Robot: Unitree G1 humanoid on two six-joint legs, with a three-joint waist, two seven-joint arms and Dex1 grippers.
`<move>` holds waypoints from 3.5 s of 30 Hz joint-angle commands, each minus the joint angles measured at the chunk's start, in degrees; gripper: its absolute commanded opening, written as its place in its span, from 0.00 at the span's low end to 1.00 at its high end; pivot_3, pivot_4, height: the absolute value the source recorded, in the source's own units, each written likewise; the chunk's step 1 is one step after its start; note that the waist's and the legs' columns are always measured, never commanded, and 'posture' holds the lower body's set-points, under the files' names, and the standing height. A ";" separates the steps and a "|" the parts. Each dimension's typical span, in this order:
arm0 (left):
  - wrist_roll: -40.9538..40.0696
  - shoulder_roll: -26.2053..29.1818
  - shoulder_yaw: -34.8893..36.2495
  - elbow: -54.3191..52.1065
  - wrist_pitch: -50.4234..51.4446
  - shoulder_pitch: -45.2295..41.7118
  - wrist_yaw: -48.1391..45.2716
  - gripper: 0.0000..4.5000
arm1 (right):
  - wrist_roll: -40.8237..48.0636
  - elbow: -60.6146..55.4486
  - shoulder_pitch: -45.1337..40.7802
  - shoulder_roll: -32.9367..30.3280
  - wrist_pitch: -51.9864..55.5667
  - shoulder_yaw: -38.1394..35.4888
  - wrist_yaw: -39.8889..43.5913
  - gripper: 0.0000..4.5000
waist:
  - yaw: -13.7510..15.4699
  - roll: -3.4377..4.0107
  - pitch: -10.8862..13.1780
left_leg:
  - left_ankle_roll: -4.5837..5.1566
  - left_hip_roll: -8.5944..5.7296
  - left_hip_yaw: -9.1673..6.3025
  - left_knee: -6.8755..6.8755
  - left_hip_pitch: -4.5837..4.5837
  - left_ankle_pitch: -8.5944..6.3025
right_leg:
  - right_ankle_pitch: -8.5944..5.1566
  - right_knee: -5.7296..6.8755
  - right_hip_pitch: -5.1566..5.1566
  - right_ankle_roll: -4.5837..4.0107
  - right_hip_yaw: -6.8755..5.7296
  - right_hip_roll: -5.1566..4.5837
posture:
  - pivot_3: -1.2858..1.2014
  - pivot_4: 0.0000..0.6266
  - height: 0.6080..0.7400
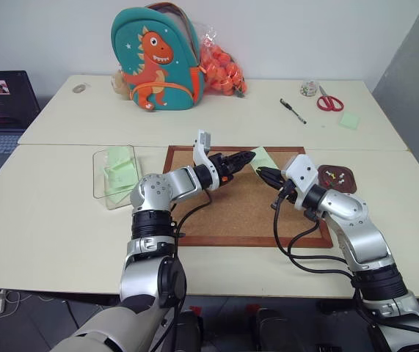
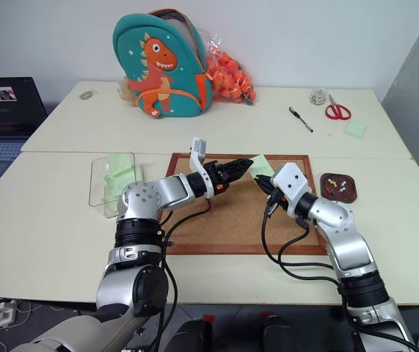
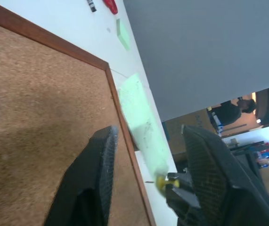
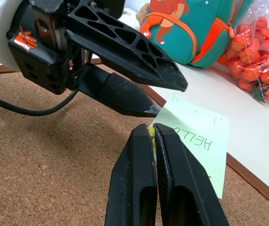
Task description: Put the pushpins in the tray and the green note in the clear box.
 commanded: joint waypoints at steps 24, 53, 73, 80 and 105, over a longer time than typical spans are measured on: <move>-0.73 -0.45 -1.43 -0.47 -1.95 -0.17 0.20 0.01 | -1.47 -3.68 -1.17 0.58 -1.89 -0.26 -2.21 0.00 | 0.02 0.00 0.00 | -0.02 0.00 0.00 0.00 0.00 0.01 | 0.00 0.00 0.00 0.00 0.00 0.00 | 0.52 0.24 1.00; -2.17 -0.24 -0.96 0.28 -3.01 -1.07 -0.24 0.01 | -0.46 -8.26 -4.46 -4.86 5.70 4.48 2.06 0.00 | -0.11 -0.03 0.01 | -0.01 -0.01 0.02 -0.02 0.00 0.00 | 0.00 -0.02 -0.03 0.01 0.00 0.02 | 0.52 0.24 1.00; -2.01 1.47 -4.22 -4.89 -2.97 0.66 -1.94 0.01 | 10.16 -13.98 0.86 -5.92 19.45 -14.48 -4.81 0.00 | 0.28 -0.05 0.03 | -0.01 -0.03 -0.02 -0.01 -0.04 0.00 | 0.00 -0.02 -0.01 0.00 -0.01 -0.10 | 0.52 0.24 1.00; -0.75 4.50 -10.51 -10.43 -4.23 2.15 -6.84 0.01 | 3.90 1.11 2.13 -10.88 17.13 -19.54 -11.43 0.00 | 0.04 -0.05 0.03 | -0.01 -0.07 0.08 -0.01 -0.01 0.00 | 0.00 -0.01 0.00 0.00 0.08 -0.07 | 0.52 0.24 1.00; -1.14 5.60 -13.25 -14.15 -5.03 4.57 -8.08 0.00 | 4.21 24.16 -6.32 -11.26 11.08 -20.72 -11.73 0.62 | -0.12 -0.05 0.03 | -0.01 -0.04 0.25 -0.01 0.03 0.00 | 0.00 0.00 -0.01 0.01 0.25 -0.02 | 0.52 0.24 1.00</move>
